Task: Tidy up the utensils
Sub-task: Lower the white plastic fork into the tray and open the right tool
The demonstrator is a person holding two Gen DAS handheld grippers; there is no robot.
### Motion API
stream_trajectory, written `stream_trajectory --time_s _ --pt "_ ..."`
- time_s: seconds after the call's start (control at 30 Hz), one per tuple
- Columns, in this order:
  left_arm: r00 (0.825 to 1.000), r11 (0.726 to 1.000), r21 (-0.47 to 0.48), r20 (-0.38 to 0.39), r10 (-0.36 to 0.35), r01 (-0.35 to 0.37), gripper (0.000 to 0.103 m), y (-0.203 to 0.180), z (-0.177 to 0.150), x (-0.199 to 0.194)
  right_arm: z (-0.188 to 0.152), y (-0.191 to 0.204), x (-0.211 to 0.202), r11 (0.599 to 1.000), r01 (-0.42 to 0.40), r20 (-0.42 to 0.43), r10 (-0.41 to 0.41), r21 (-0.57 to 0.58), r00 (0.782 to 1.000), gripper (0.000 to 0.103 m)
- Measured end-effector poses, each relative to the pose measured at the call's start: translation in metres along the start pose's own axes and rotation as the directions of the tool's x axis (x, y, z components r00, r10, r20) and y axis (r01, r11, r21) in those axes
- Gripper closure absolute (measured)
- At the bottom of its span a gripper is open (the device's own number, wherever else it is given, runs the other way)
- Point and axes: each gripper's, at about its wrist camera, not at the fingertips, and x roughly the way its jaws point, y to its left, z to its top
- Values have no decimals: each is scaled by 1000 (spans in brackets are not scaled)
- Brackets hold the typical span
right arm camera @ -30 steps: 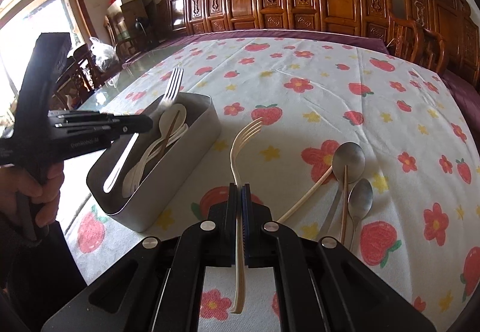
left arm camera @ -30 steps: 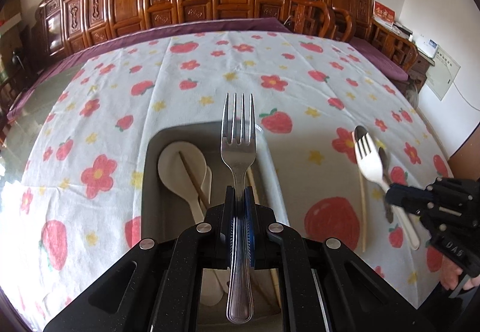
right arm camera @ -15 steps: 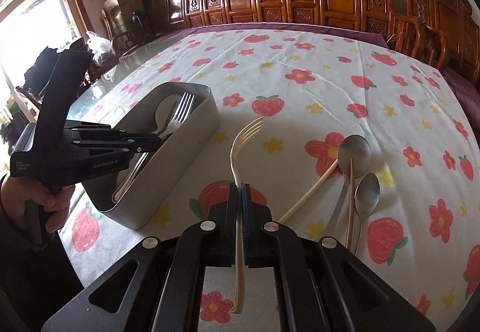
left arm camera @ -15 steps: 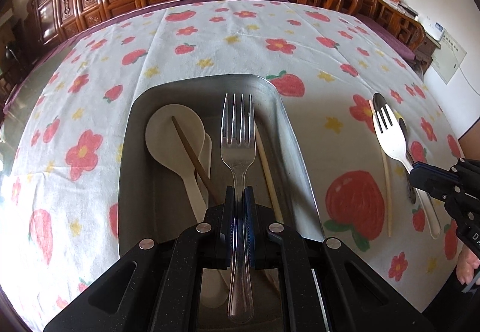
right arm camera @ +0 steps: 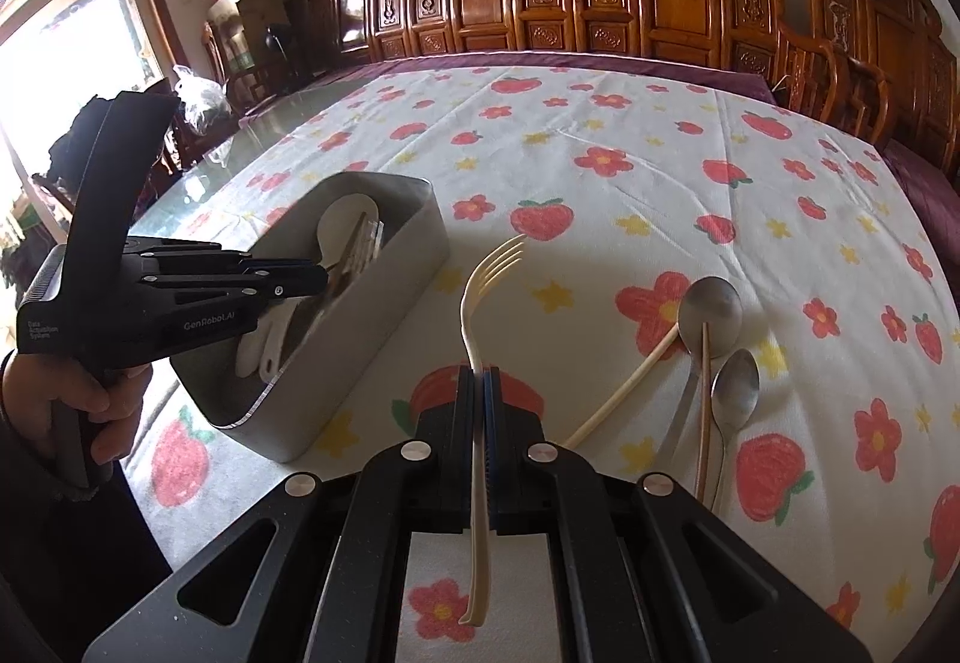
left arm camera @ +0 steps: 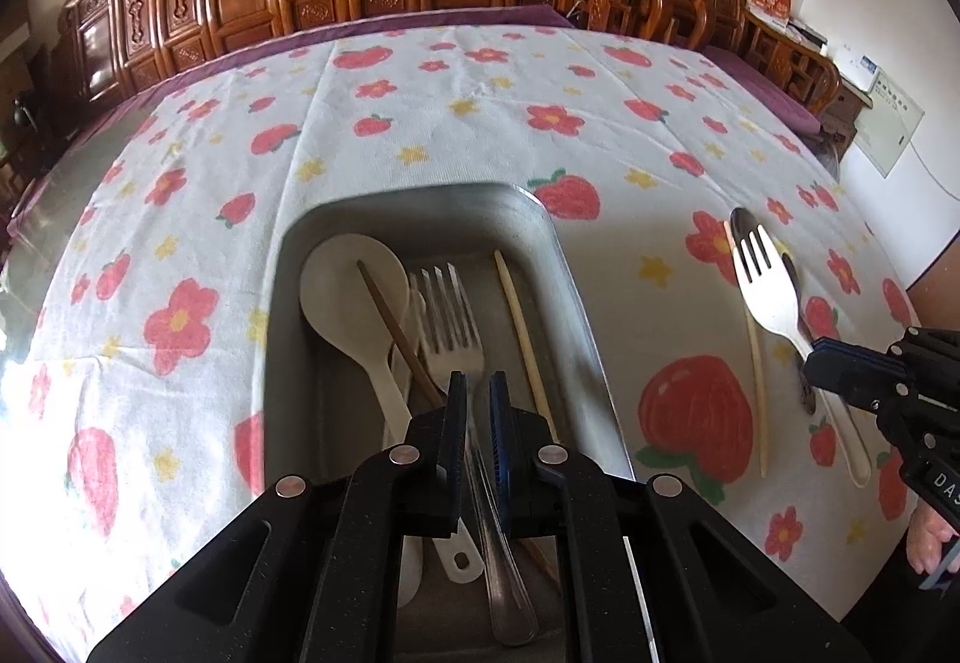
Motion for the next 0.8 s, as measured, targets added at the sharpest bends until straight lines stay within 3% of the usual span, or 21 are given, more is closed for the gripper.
stream_trajectory --time_s 0.3,0.57,0.67,0.8 --pt "994 999 -31 106 -23 27 97 24 10 -41 12 34 -1 999 -39 10 39 -13 999 99" --pt "986 999 -36 164 11 -5 95 46 13 -63 31 67 12 998 -70 11 70 0 997 99" --pt "985 999 -50 173 20 -12 81 57 12 -67 37 79 21 997 -73 4 73 6 997 99" --pt "982 997 -73 188 28 -15 80 71 13 -74 44 91 37 997 -75 -13 75 19 997 99"
